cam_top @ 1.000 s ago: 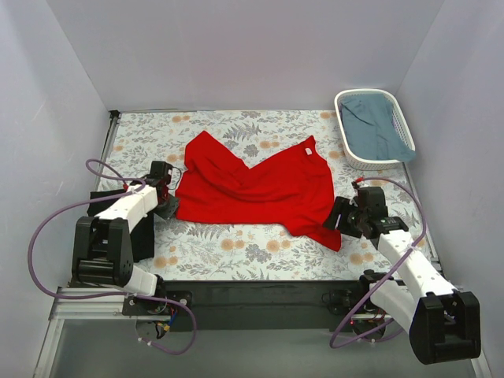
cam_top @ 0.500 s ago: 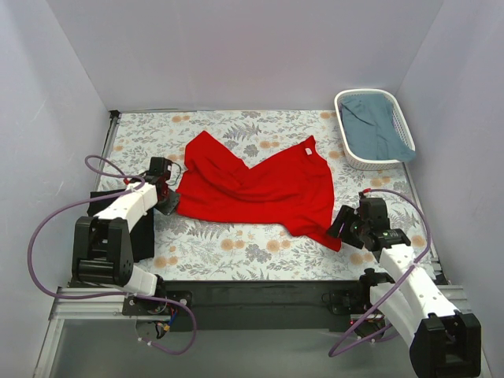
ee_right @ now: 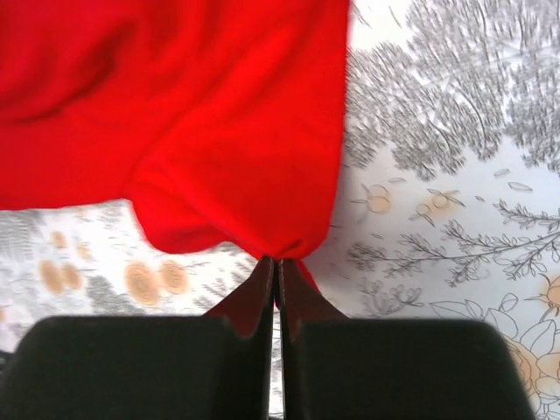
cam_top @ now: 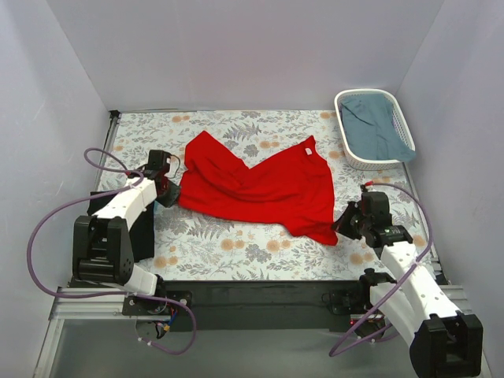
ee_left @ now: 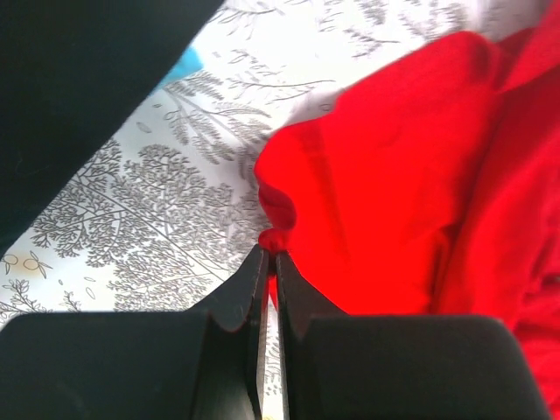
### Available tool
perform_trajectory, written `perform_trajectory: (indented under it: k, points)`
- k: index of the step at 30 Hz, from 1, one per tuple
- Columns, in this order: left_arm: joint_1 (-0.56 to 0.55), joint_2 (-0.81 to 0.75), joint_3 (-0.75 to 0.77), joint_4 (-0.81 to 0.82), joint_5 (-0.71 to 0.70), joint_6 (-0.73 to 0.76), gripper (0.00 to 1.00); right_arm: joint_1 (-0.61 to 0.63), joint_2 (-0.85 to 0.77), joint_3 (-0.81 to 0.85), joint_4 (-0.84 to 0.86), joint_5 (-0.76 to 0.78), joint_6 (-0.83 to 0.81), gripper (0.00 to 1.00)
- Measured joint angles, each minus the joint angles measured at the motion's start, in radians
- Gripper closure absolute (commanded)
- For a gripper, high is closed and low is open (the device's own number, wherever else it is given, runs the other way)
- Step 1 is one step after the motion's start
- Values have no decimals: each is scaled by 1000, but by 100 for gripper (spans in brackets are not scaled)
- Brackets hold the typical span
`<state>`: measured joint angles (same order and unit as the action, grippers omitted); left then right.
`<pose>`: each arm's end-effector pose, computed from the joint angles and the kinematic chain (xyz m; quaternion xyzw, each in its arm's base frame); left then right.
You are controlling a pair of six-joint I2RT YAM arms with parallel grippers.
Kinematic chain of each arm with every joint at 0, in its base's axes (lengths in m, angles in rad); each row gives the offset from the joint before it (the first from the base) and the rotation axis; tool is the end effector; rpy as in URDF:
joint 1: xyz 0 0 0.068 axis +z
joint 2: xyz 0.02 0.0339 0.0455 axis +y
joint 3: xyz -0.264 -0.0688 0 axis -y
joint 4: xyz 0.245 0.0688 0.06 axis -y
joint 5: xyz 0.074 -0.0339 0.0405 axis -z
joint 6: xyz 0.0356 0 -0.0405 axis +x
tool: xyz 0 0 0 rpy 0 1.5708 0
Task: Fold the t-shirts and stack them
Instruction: Flatten the tshirt out
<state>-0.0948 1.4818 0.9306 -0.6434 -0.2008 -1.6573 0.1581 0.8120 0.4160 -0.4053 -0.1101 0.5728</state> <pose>0.2761 -0.0191 0.1980 -0.7016 0.6808 -0.0799 0.1947 0.1610 0.0296 0.1874 0.1703 0.9099 0.1816 0.3318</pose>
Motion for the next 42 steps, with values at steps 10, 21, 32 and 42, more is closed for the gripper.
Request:
perform_trajectory:
  k: [10,21,32,42]
  points:
    - [0,-110,219,-23,-1,30,100,0,33,502,-21,12,-5,99]
    - [0,-284,606,-95,-15,38,100,0,90,1014,-75,59,-50,99]
    - [-1,-383,977,-156,-9,52,100,0,40,1427,-111,77,-113,99]
    - [-1,-206,882,-16,24,65,100,0,204,1277,42,38,-127,99]
